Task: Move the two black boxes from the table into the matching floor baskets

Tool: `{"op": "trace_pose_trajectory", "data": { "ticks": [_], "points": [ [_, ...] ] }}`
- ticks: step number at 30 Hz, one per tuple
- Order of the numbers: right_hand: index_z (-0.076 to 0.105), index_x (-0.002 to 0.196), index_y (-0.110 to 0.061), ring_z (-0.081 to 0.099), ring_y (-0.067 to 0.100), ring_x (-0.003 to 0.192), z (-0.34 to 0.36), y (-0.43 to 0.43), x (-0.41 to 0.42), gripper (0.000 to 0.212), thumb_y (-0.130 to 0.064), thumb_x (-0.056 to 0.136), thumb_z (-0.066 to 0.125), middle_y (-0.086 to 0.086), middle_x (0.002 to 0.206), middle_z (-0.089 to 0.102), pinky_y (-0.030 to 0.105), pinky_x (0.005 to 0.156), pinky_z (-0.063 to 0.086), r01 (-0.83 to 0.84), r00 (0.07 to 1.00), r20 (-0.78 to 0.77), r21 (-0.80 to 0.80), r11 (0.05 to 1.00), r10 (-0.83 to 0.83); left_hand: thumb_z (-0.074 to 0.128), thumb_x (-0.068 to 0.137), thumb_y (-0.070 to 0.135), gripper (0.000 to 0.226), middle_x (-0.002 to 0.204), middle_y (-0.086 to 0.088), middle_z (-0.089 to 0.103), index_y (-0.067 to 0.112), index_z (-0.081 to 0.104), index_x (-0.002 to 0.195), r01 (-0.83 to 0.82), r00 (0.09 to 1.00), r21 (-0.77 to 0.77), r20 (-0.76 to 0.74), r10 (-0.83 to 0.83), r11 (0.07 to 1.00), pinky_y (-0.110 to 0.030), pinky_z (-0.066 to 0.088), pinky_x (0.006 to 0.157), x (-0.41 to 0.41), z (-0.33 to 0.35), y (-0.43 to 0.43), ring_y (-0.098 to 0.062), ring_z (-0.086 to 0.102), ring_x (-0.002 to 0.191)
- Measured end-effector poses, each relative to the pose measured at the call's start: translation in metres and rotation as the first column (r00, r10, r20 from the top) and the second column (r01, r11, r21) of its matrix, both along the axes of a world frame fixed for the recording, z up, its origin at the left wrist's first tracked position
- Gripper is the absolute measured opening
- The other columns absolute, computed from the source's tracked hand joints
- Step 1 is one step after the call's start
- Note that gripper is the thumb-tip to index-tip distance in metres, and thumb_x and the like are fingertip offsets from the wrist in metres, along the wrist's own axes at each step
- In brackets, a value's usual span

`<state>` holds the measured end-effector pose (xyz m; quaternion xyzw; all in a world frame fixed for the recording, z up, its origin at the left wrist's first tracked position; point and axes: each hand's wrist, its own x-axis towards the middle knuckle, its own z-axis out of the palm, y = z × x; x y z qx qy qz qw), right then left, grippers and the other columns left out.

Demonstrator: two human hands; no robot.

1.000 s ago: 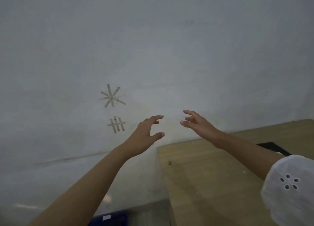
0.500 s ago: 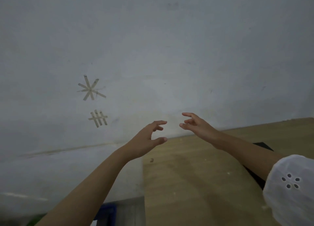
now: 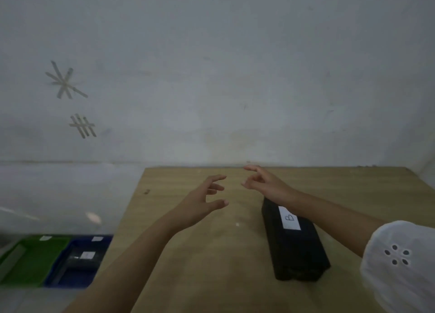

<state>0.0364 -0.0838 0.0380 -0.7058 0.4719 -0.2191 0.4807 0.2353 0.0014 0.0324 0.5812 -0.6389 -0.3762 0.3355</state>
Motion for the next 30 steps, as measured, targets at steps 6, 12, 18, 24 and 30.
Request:
{"op": "trace_pose_trajectory", "data": {
  "ticks": [6, 12, 18, 24, 30],
  "points": [
    [0.042, 0.138, -0.023, 0.047, 0.020, 0.120, -0.043, -0.001, -0.061, 0.056, -0.033, 0.087, 0.063, 0.009, 0.136, 0.048, 0.032, 0.092, 0.039, 0.122, 0.983, -0.131, -0.056, 0.991, -0.128, 0.062, 0.085, 0.032, 0.060, 0.134, -0.002, 0.049, 0.032, 0.035, 0.138, 0.044, 0.993, 0.118, 0.101, -0.056, 0.992, -0.026, 0.037, 0.091, -0.073, -0.041, -0.005, -0.017, 0.044, 0.124],
    [0.037, 0.138, -0.023, 0.032, 0.032, 0.127, -0.090, 0.015, -0.104, 0.064, -0.037, 0.083, 0.065, 0.013, 0.140, 0.036, 0.041, 0.100, 0.033, 0.239, 0.838, -0.457, -0.185, 0.953, -0.299, 0.061, 0.085, 0.033, 0.063, 0.145, -0.008, 0.032, 0.028, 0.032, 0.141, 0.148, 0.942, 0.190, 0.272, -0.197, 0.971, -0.039, 0.034, 0.109, -0.119, -0.078, -0.017, -0.023, 0.033, 0.133],
    [0.026, 0.145, -0.018, 0.027, 0.038, 0.130, -0.105, 0.011, -0.117, 0.077, -0.036, 0.082, 0.067, 0.018, 0.143, 0.026, 0.046, 0.104, 0.031, 0.375, 0.795, -0.491, -0.065, 0.925, -0.356, 0.064, 0.081, 0.039, 0.076, 0.148, -0.012, 0.019, 0.026, 0.024, 0.144, 0.161, 0.932, 0.295, 0.270, -0.244, 0.942, -0.045, 0.030, 0.111, -0.148, -0.111, -0.016, -0.032, 0.025, 0.136],
    [0.031, 0.138, -0.008, 0.050, 0.030, 0.120, -0.118, 0.011, -0.116, 0.072, -0.010, 0.078, 0.071, 0.015, 0.134, 0.051, 0.041, 0.100, 0.042, 0.410, 0.896, -0.247, 0.138, 0.901, -0.370, 0.067, 0.081, 0.030, 0.075, 0.139, -0.015, 0.027, 0.023, 0.024, 0.143, 0.171, 0.965, 0.374, 0.124, -0.231, 0.912, -0.038, 0.036, 0.109, -0.160, -0.123, -0.014, -0.032, 0.040, 0.128],
    [0.030, 0.141, -0.010, 0.047, 0.032, 0.123, -0.127, -0.015, -0.121, 0.077, -0.022, 0.078, 0.072, 0.015, 0.137, 0.047, 0.047, 0.104, 0.040, 0.384, 0.903, -0.262, 0.144, 0.912, -0.339, 0.065, 0.083, 0.025, 0.072, 0.137, -0.017, 0.031, 0.027, 0.022, 0.140, 0.095, 0.995, 0.427, -0.007, -0.101, 0.899, -0.043, 0.048, 0.097, -0.170, -0.125, -0.005, -0.033, 0.044, 0.121]
  ]
}}
